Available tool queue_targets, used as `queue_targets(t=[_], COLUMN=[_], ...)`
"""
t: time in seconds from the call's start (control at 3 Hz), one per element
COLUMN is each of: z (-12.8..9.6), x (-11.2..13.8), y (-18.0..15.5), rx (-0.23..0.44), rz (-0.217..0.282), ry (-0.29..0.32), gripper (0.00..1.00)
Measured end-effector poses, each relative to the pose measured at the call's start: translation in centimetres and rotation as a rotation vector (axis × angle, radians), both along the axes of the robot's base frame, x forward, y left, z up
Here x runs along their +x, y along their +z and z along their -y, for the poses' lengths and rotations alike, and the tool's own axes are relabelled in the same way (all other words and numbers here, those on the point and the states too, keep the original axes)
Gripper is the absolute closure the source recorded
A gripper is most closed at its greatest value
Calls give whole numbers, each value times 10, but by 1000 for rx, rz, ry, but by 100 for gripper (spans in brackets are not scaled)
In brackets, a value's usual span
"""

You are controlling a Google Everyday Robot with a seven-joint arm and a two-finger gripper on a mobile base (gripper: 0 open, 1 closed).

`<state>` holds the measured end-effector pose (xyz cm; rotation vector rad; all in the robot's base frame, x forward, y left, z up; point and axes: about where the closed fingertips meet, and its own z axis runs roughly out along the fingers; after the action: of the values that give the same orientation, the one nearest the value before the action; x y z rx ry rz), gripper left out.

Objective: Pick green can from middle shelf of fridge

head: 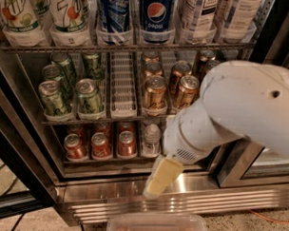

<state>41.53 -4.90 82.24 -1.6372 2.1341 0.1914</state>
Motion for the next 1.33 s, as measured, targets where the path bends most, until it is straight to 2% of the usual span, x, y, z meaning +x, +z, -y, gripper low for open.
queue_targets(t=[0.33,0.67,1.0,1.33], z=[-64,-127,-182,-221], x=[-10,-7,3,13], y=[-23,-25,-13,5], rx=[147,299,424,521], rz=[1,44,102,158], ry=[34,68,107,153], gripper=[0,0,0,0])
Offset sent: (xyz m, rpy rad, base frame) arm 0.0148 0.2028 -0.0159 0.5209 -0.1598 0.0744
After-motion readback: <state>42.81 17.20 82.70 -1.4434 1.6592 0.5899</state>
